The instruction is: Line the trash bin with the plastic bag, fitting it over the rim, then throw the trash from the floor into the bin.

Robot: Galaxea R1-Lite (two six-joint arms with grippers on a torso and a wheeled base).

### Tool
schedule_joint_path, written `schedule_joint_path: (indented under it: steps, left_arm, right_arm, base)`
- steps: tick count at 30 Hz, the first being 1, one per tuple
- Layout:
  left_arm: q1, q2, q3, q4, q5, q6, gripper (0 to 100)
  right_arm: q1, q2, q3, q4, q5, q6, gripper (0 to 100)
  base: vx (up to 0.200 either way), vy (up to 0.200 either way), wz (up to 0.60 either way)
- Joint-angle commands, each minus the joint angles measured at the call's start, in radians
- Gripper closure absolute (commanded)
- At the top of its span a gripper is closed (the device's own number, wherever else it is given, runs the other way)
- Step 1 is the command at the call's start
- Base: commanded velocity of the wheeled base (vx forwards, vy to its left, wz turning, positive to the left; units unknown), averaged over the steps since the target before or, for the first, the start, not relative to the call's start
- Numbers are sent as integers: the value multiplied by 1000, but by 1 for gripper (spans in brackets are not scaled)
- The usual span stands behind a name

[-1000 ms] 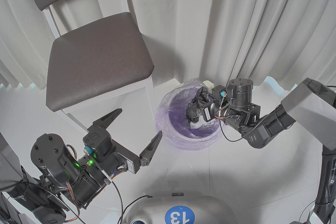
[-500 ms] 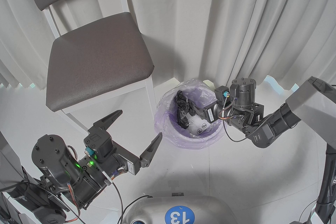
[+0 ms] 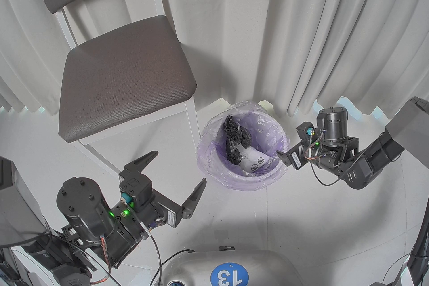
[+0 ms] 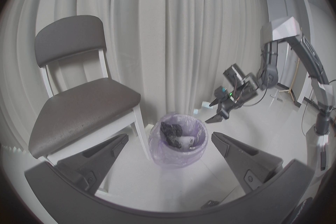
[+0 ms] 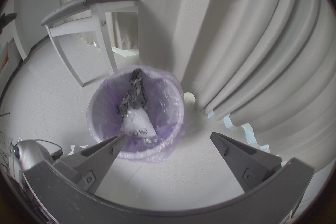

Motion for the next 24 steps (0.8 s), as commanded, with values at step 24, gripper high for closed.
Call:
schedule_joint_path:
  steps: [24]
  left_arm:
    - [32, 111, 38, -18, 19, 6, 0]
  right_arm:
    - [116, 240, -198, -179, 19, 306, 0]
  base:
    - [0, 0, 0]
